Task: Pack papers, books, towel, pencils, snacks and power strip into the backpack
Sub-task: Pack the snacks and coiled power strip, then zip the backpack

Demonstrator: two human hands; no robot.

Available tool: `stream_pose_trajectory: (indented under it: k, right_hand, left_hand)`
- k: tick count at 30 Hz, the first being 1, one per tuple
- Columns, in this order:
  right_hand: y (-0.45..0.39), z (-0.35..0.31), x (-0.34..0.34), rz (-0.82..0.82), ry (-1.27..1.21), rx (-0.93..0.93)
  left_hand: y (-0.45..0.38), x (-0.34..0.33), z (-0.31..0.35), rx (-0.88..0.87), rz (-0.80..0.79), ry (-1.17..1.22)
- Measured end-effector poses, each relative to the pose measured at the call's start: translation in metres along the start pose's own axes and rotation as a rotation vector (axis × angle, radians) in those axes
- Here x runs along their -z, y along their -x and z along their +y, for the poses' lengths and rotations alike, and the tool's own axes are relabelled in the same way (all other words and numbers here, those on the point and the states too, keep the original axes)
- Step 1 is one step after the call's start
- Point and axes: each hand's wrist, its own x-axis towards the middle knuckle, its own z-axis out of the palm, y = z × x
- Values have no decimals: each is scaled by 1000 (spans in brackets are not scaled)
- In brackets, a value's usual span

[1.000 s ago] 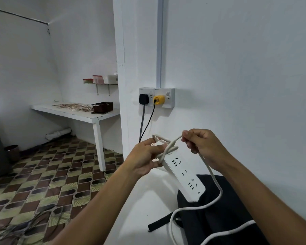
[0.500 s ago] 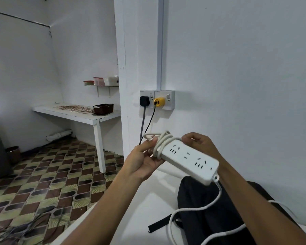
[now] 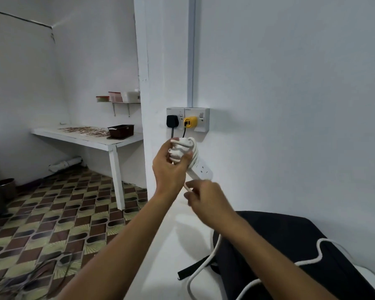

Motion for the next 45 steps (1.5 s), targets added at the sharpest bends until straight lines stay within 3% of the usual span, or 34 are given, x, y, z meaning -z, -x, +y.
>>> stream_pose_trajectory:
  k: [5,10,13,19,22,28,30,32,36,38,41,45]
  right_hand:
    - [-13,-17,54,19,116,175]
    - [-22,2,76,-87,48,96]
    - [-22,21,75,-66,10,33]
    - [-23,15,72,67,32,232]
    - [-31,13,78,39,14,207]
    - [-33,38,103,-443,-454,-160]
    - [-31,46,105,-525,-626,-294]
    - [-28,46,96,-488,-700,-324]
    - [-19,40,59,-5,-625,-249]
    - [-14,41,29,107,-464,-319]
    - [-11,33,-6,119,-247,-180]
    - [-3,16,-19,-50,-116,-137]
  left_hand:
    - [1,20,-7,-123,-210,-167]
    - [1,33,6,169,-287,125]
    - [-5,44,10,357,-287,234]
    - [5,47,9,468,-509,202]
    - [13,48,8,542,-555,304]
    - [12,58,15,672,-497,496]
    - [13,60,18,722,-482,539]
    - [14,59,20,804,-455,576]
    - [15,43,28,939,-239,807]
    - [16,33,34,923,-114,836]
    - [18,22,27,822,17,766]
    - [25,11,13,594,162,562]
